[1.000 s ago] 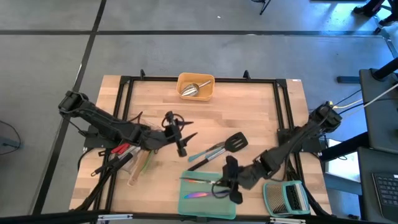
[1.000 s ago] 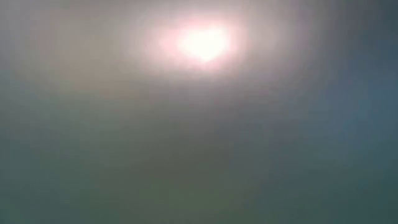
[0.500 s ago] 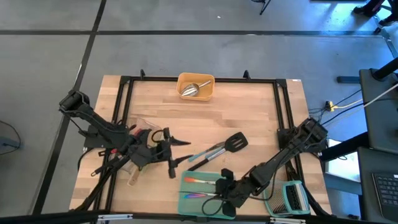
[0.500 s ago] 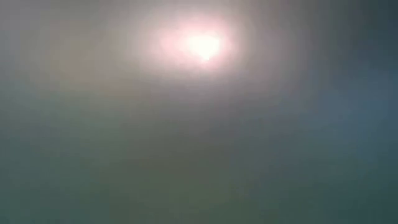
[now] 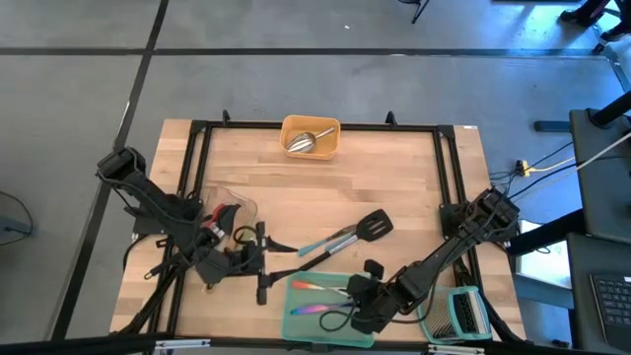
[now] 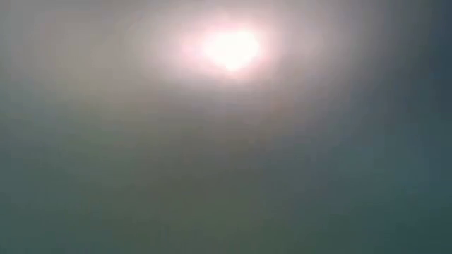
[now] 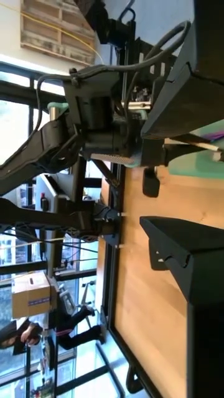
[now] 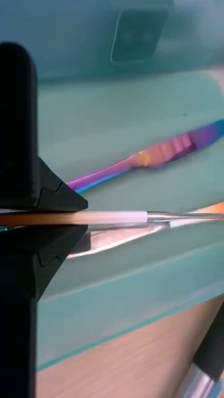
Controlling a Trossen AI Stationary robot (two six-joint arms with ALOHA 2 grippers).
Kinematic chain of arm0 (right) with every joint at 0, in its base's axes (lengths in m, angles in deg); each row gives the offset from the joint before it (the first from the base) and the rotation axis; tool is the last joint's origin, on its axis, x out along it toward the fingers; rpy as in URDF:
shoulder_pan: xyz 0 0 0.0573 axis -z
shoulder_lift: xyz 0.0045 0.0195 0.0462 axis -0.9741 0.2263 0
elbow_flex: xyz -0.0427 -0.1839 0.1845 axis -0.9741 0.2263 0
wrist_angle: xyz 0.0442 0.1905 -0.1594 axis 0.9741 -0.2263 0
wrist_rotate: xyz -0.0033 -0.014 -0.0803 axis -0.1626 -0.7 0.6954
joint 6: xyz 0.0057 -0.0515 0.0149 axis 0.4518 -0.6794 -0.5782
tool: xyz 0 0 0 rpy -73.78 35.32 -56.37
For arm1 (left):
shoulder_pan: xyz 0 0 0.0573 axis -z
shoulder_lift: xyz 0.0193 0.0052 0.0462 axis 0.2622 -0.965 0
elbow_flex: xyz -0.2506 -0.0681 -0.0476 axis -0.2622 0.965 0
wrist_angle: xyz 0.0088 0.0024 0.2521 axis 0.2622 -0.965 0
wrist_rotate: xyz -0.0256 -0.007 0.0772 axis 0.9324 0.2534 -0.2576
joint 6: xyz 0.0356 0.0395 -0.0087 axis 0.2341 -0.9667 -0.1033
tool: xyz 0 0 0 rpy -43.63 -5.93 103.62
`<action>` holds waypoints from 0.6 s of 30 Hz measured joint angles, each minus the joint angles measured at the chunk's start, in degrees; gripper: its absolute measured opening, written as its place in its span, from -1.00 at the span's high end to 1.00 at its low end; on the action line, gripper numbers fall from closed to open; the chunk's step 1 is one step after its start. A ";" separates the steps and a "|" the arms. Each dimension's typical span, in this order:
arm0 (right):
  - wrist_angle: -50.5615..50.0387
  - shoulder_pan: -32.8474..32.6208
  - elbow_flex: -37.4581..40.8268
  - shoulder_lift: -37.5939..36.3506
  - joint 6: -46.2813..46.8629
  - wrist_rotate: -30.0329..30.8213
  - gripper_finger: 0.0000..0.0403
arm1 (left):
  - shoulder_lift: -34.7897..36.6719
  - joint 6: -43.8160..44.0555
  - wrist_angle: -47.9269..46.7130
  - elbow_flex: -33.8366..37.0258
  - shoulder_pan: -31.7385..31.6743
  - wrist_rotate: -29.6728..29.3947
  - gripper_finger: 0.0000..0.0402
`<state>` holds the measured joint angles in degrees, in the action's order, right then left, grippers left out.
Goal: Pick & Place Kitchen Items
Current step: Put the orange table knife into the green bin
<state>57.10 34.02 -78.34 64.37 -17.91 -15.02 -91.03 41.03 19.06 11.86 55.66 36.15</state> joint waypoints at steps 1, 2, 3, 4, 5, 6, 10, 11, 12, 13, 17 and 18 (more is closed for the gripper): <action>-0.29 0.04 0.00 0.00 0.42 0.00 0.90 | 0.00 0.07 0.01 0.00 0.08 -0.23 -0.04; -0.49 0.16 0.00 0.00 0.52 0.00 0.90 | 0.00 0.09 0.06 0.00 0.24 -0.36 -0.05; -0.48 0.36 0.00 0.02 0.44 -0.01 0.90 | 0.00 0.09 0.15 0.00 0.43 -0.57 -0.05; -0.45 0.56 0.00 0.09 0.06 -0.15 0.90 | 0.00 0.09 0.30 0.00 0.56 -0.78 -0.05; -0.50 0.79 0.00 0.16 -0.34 -0.25 0.90 | 0.00 0.07 0.40 0.00 0.67 -0.84 -0.04; -0.68 1.05 0.00 0.20 -0.73 -0.40 0.90 | 0.00 -0.04 0.46 0.00 0.71 -0.84 -0.04; -1.30 2.23 0.01 1.05 -2.75 -0.85 0.90 | 0.00 -0.18 0.47 0.00 0.71 -0.84 -0.04; -1.08 2.62 0.00 1.44 -3.21 -1.39 0.90 | 0.00 -0.19 0.46 0.00 0.71 -0.84 -0.04; -0.62 3.00 -0.04 1.87 -3.72 -2.00 0.90 | 0.00 -0.22 0.44 0.00 0.71 -0.84 -0.04; -1.20 3.26 -0.04 2.23 -4.59 -2.31 0.90 | 0.00 -0.24 0.44 0.00 0.71 -0.84 -0.05; -1.92 4.34 -0.02 3.97 -5.37 -2.83 0.90 | 0.01 0.04 -0.07 0.00 0.71 -0.93 -0.04; -2.13 4.58 -0.02 4.23 -5.37 -2.93 0.90 | 0.02 0.05 -0.06 0.00 0.71 -0.93 -0.04</action>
<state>54.97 38.61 -78.36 68.60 -23.29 -17.95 -91.01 41.09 19.00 11.86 56.37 35.22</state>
